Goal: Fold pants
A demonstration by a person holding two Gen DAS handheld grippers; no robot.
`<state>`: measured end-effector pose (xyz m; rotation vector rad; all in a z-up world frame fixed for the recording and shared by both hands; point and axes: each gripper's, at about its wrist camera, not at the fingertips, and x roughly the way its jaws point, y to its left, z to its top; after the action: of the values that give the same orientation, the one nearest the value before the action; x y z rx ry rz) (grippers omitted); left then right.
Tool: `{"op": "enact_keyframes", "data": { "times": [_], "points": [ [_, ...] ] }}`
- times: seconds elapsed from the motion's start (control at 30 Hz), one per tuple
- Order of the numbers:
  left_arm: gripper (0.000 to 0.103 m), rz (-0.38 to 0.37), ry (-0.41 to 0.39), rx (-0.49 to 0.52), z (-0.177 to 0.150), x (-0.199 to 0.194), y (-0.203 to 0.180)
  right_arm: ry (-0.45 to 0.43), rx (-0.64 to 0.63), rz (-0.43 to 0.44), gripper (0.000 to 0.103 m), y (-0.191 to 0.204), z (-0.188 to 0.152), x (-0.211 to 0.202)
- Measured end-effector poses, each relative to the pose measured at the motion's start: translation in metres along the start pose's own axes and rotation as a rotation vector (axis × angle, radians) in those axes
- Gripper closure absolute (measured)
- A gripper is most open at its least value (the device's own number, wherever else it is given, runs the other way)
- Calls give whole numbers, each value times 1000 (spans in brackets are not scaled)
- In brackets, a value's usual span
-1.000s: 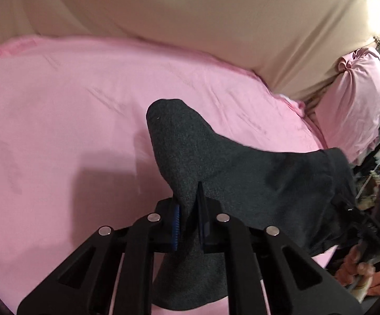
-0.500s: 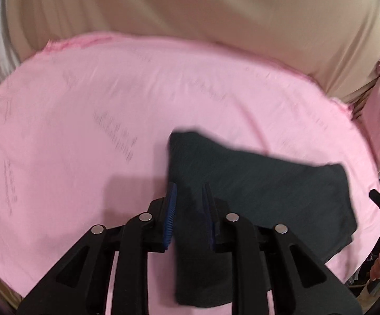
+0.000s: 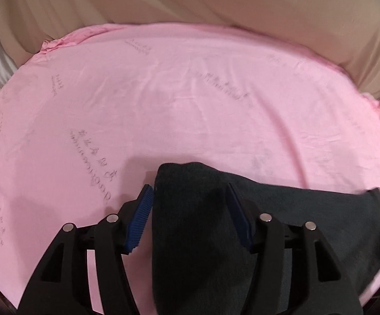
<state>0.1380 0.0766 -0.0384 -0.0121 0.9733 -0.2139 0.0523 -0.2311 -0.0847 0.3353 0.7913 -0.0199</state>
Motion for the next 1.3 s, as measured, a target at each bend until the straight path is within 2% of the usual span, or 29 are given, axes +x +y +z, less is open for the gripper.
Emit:
{"op": "enact_keyframes", "data": {
  "times": [0.07, 0.1, 0.13, 0.27, 0.3, 0.33, 0.37, 0.4, 0.5, 0.53, 0.6, 0.63, 0.7, 0.77, 0.87, 0.97, 1.03, 1.1, 1.13, 1.17, 1.2, 1.23, 1.27, 1.3],
  "points": [
    [41, -74, -20, 1, -12, -27, 1, 2, -73, -35, 54, 4, -22, -19],
    [33, -93, -37, 16, -23, -45, 3, 21, -103, -57, 53, 5, -34, -25],
    [30, -91, -53, 28, -36, -59, 3, 46, -109, -61, 53, 2, -43, -27],
    [30, -111, -33, 86, -83, -80, -13, 95, -60, -21, 53, -6, -71, -17],
    [30, -107, -19, 92, -89, -77, -15, 91, -52, -16, 57, -7, -76, -12],
    [30, -101, -7, 102, -96, -73, -18, 90, -47, -21, 66, -9, -78, -6],
    [30, -84, 5, 112, -101, -68, -21, 102, -46, -43, 89, -9, -78, 1],
    [31, -49, 29, 121, -107, -59, -23, 106, -45, -58, 91, -8, -76, 2],
    [30, -9, 37, 135, -115, -54, -20, 63, -25, -43, 95, -9, -74, -25],
    [27, -2, 38, 143, -117, -52, -18, 60, -17, -47, 95, -13, -75, -27],
    [18, 3, 41, 139, -119, -47, -13, 121, 1, -64, 95, -24, -85, -9],
    [16, 1, 43, 132, -119, -44, -11, 147, 9, -54, 95, -30, -92, 2],
    [16, -11, 50, 122, -117, -46, -9, 123, 49, -33, 93, -33, -90, -8],
    [18, -9, 39, 122, -113, -57, -7, 61, 53, -56, 93, -29, -79, -30],
    [18, -63, -37, 104, -96, -88, -4, -49, 27, -23, 93, -16, -50, -60],
    [16, -105, -105, 48, -62, -97, -4, -93, -41, 33, 93, 12, -15, -52],
    [15, -74, -106, 10, -35, -75, -7, -64, -81, 67, 93, 29, 3, -23],
    [15, 3, -47, -6, -17, -34, -9, -2, -106, 77, 93, 37, 13, 16],
    [15, 43, -16, -2, -12, -13, -8, 31, -121, 41, 93, 34, 15, 36],
    [16, 90, 11, 1, -10, 7, -7, 61, -126, -39, 94, 25, 16, 56],
    [18, 166, 51, 0, -9, 31, -3, 99, -115, -106, 103, 10, 14, 75],
    [15, 171, 77, -12, -11, 44, 3, 93, -60, -40, 103, -2, 15, 78],
    [15, 123, 76, -49, -11, 48, 11, 97, 32, 8, 103, -11, 17, 70],
    [15, 110, 78, -63, -12, 46, 15, 82, 41, 10, 103, -6, 18, 60]
  ]
}}
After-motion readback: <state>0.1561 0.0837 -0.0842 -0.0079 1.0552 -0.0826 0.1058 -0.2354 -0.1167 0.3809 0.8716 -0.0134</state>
